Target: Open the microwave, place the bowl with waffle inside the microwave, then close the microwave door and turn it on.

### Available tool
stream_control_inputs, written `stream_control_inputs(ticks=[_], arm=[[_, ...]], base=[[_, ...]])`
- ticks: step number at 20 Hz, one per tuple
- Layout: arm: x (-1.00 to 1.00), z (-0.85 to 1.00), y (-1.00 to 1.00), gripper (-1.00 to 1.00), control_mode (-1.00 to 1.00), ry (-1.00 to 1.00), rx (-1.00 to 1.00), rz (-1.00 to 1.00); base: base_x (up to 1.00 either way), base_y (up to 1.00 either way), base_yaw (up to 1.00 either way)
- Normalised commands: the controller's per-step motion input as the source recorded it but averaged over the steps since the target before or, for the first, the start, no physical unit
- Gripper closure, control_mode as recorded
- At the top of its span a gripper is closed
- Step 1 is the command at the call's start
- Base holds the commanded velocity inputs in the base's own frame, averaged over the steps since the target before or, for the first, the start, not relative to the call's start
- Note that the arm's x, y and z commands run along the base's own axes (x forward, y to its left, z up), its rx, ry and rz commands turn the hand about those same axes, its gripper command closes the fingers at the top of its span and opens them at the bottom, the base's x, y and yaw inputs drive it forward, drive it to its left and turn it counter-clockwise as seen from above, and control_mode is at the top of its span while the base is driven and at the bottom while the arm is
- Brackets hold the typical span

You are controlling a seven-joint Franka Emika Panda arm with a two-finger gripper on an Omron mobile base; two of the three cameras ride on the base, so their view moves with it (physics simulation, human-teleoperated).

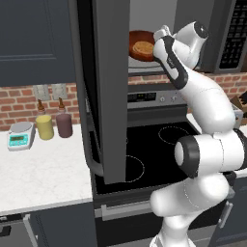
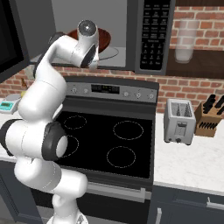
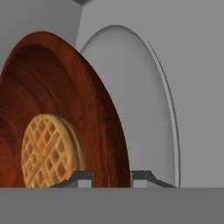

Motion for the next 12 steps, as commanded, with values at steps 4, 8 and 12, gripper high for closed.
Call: stream_control_inputs(ticks=[4,8,12], arm=[[0.56,-0.11,0.09,1.00,-1.00,0.05,0.00,-0.09],[0.42,-0.35,0.18,1.00,-1.00,0.00,0.00,-0.02],[0.16,-0.54,0.48,-1.00,-1.00,0.00,0.00,0.00]], base=[[0.00,0.00,0.00],[0.00,0.00,0.00],[0.00,0.00,0.00]])
